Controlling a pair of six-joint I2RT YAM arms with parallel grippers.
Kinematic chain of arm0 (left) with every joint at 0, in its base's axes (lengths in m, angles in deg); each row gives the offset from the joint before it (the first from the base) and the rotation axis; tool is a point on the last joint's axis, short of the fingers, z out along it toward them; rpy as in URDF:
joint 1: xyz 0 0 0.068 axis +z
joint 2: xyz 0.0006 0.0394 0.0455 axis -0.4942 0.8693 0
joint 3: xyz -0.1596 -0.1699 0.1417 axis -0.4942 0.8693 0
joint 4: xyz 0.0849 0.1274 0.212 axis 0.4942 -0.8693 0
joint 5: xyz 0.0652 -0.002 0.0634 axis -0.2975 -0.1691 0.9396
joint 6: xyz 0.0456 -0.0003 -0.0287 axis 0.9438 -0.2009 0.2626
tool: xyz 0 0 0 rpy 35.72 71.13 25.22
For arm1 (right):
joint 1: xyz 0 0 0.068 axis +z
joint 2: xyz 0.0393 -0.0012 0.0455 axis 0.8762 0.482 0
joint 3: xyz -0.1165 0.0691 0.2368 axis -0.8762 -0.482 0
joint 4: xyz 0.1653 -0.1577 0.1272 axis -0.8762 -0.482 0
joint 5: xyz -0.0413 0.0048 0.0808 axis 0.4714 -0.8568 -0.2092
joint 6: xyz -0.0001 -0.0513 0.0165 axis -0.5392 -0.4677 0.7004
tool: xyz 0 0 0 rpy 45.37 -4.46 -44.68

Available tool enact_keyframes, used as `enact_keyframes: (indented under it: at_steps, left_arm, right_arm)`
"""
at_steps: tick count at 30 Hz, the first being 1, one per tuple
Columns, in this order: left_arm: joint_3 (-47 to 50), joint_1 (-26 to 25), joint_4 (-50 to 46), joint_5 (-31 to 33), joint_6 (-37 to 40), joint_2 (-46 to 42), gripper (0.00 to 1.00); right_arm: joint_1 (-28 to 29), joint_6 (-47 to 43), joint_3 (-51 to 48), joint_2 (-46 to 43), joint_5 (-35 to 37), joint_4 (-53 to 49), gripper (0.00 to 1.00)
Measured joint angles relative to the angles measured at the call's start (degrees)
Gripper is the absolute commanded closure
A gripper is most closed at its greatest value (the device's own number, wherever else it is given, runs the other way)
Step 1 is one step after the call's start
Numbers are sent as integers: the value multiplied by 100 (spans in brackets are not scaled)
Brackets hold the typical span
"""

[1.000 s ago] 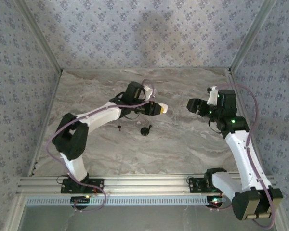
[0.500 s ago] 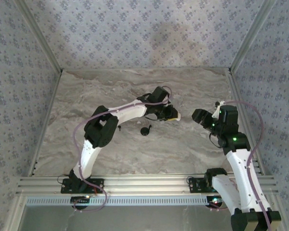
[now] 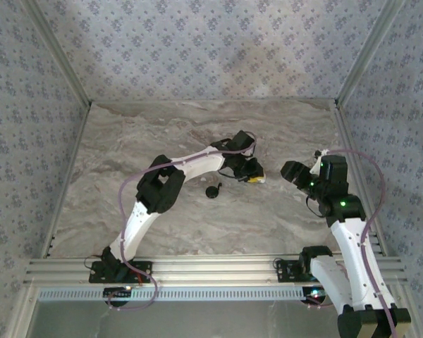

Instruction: Insert wireless bluetooth earbuds into charging case

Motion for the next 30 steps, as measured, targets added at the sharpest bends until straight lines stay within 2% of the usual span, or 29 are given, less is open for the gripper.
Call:
enact_keyframes:
  at_steps: [7, 15, 22, 27, 30]
  left_arm:
    - [-450, 2, -603, 251, 20, 157, 54]
    - [-1224, 17, -1744, 763, 382, 160, 52]
    - [-2253, 17, -3268, 1707, 584, 85, 50]
    - [-2245, 13, -4308, 2304, 382, -188, 45]
    - [-1784, 13, -4636, 2538, 273, -498, 42]
  right_arm:
    - [-11, 2, 0, 0, 2, 2, 26]
    - [-11, 2, 0, 0, 2, 4, 26]
    - [-11, -2, 0, 68, 4, 68, 25]
    - [-11, -2, 0, 116, 2, 136, 25]
    - [-11, -2, 0, 116, 2, 157, 25]
